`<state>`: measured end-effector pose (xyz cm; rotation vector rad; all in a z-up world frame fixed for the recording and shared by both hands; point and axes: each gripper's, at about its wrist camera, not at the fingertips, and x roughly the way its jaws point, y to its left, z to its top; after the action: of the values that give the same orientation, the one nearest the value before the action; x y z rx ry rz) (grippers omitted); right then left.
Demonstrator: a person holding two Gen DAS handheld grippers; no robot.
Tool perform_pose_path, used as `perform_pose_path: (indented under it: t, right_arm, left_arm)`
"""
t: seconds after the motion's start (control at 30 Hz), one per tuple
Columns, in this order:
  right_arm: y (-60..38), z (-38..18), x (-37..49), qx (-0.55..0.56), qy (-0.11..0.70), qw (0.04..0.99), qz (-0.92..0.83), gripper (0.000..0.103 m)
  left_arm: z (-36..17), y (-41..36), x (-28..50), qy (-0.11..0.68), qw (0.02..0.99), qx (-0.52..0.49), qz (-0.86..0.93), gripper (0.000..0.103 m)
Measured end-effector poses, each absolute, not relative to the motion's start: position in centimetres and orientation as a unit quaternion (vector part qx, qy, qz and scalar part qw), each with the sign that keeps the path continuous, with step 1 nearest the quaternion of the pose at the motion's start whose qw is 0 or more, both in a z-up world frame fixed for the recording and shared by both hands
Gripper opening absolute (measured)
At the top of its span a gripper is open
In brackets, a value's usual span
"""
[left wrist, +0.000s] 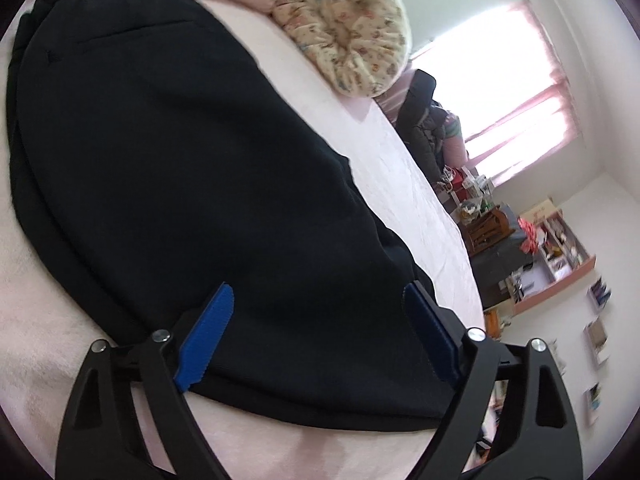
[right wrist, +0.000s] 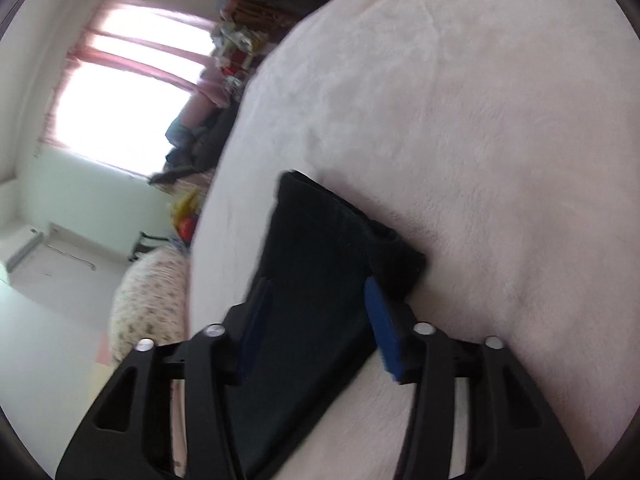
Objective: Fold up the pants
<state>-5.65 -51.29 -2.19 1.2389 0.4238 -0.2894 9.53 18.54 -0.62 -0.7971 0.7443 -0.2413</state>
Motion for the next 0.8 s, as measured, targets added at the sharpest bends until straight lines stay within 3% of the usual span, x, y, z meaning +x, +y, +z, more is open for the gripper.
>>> perform_pose_path:
  t: [0.07,0.17,0.53,0.7,0.8]
  right_arm:
    - [-51.3,-1.5,-7.2,0.575,0.166,0.788,-0.143,0.075]
    - [-51.9,-0.7,-9.4,0.558,0.146,0.792,-0.199,0.075]
    - [-51.8,-1.7,-6.5,0.553,0.217,0.784,-0.18,0.074]
    - [-50.3,-0.9,-3.1,0.485,0.294,0.795,-0.215,0.072]
    - [-50.4,-1.1,-2.3,0.484,0.284,0.8,-0.211,0.071]
  left_arm:
    - [-0.3,18.5,9.2,0.347,0.85,-0.377,-0.119,0.097]
    - [0.2,19.2,8.1,0.308,0.851,-0.406,-0.13,0.101]
    - [-0.4,20.0,8.5,0.314,0.849,-0.414,-0.101,0.101]
    - [-0.4,19.6,8.3,0.317,0.853,-0.402,-0.097,0.101]
    - [-0.4,19.3,8.3,0.319,0.856,-0.395,-0.096,0.101]
